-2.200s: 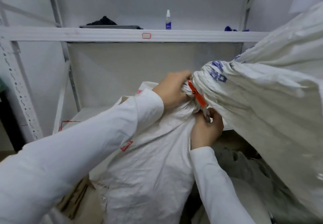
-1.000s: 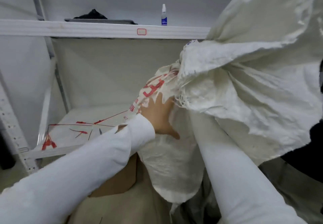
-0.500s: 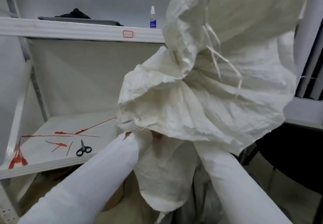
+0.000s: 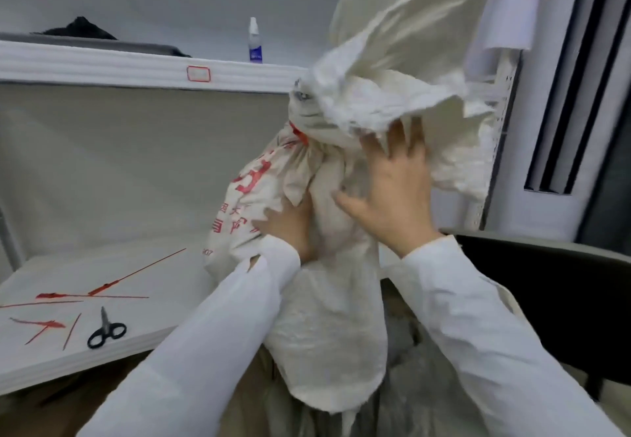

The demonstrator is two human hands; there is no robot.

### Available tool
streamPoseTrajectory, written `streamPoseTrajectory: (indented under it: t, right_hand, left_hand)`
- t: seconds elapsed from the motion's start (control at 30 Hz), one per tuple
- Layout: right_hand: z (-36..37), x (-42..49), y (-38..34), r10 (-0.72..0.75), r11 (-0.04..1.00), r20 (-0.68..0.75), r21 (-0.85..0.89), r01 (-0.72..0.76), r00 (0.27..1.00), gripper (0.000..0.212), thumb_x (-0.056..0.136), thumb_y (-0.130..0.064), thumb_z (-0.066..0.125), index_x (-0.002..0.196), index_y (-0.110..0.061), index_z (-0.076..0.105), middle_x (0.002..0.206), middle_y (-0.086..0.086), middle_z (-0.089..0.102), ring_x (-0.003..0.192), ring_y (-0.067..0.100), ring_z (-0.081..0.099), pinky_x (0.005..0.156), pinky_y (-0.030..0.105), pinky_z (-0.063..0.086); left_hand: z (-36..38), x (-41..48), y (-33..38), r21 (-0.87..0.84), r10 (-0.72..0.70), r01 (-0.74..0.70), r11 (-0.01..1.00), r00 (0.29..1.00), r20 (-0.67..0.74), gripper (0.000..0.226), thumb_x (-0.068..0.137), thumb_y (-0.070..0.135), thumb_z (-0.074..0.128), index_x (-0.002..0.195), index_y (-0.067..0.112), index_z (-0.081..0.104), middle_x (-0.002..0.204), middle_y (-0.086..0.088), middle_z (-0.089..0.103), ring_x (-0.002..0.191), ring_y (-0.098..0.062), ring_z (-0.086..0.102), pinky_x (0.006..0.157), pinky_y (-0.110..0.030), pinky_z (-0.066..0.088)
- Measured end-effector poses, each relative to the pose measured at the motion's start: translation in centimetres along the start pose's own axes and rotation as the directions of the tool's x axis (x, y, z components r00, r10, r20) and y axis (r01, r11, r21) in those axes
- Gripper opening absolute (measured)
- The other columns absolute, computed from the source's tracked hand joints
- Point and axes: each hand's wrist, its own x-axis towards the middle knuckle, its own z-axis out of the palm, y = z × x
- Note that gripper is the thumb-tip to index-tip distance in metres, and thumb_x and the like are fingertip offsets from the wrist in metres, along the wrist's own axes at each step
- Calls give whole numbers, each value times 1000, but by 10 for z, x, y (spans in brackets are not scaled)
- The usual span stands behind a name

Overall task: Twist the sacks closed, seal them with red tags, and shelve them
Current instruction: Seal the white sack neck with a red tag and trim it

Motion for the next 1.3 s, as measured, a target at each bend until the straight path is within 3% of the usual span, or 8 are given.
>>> streamPoseTrajectory:
  t: [0.17, 0.33, 0.67, 0.83, 1.0, 1.13, 1.2, 1.3]
  right_hand:
    - [41, 12, 66, 216, 897, 354, 296, -329, 910, 111, 68, -57, 76, 154, -24, 15, 154, 4, 33, 137, 28, 37, 107, 39, 40]
    - [94, 2, 58, 101, 755, 523, 514, -408, 846, 135, 59, -59, 84, 153, -37, -11, 162, -14, 0, 150, 14, 7, 121, 37, 17]
    - [160, 20, 52, 110, 908, 586, 268, -321, 803, 140, 42, -61, 79, 151, -39, -7, 158, -1, 24, 144, 27, 28, 111, 47, 35]
    - [170, 25, 63, 137, 873, 568, 318, -370, 811, 126, 55, -47, 84, 153, -34, 5, 157, -2, 27, 142, 26, 30, 114, 40, 33]
    - [159, 25, 53, 280, 959, 418, -81, -272, 864, 57, 82, -24, 66, 130, -11, 38, 118, 14, 63, 104, 35, 63, 76, 37, 49]
    - [129, 33, 25, -69, 951, 103, -294, 97, 992, 30, 68, 1, 69, 92, -8, 56, 100, 14, 61, 87, 34, 62, 54, 33, 40]
    - [116, 50, 19, -319, 908, -156, -333, 254, 935, 22, 68, 1, 58, 88, -9, 60, 107, 15, 62, 94, 35, 60, 63, 37, 43]
    - [93, 86, 8, -389, 864, -166, -408, 296, 906, 38, 84, -5, 50, 119, -15, 61, 151, 13, 40, 137, 39, 38, 103, 50, 37]
  left_hand:
    - [-7, 4, -13, 37, 80, -82, 996, 996, 44, 121, 66, 45, 81, 150, 39, -6, 158, -10, 11, 135, -47, 28, 106, -68, 23]
    - [-4, 11, -7, 77, 116, -119, 990, 992, 46, 121, 66, 42, 80, 148, 39, -9, 156, -11, 17, 130, -45, 35, 103, -66, 29]
    - [3, 62, -36, 1, 244, -244, 970, 969, 43, 124, 59, 68, 72, 150, 37, -5, 157, -12, 20, 135, -37, 37, 103, -58, 37]
    - [3, 43, -57, -82, 292, -289, 954, 956, 34, 125, 50, 87, 61, 150, 42, 1, 161, 1, 12, 147, -31, 14, 114, -63, 14]
    - [16, 25, -58, 183, 339, -349, 919, 937, 85, 104, 64, 61, 75, 148, 47, 15, 161, 2, 6, 147, -37, -3, 114, -59, 21]
    - [22, 32, -45, 186, 379, -384, 904, 923, 62, 87, 72, 49, 72, 145, 45, 25, 159, -1, 15, 146, -41, 1, 111, -52, 32]
    - [26, 33, -38, 211, 395, -397, 893, 917, 54, 81, 76, 48, 69, 145, 44, 26, 157, -3, 18, 144, -43, 4, 107, -52, 36]
    - [33, 30, -29, 242, 423, -413, 878, 906, 11, 71, 80, 50, 63, 142, 43, 29, 154, -3, 22, 143, -45, 7, 98, -53, 45]
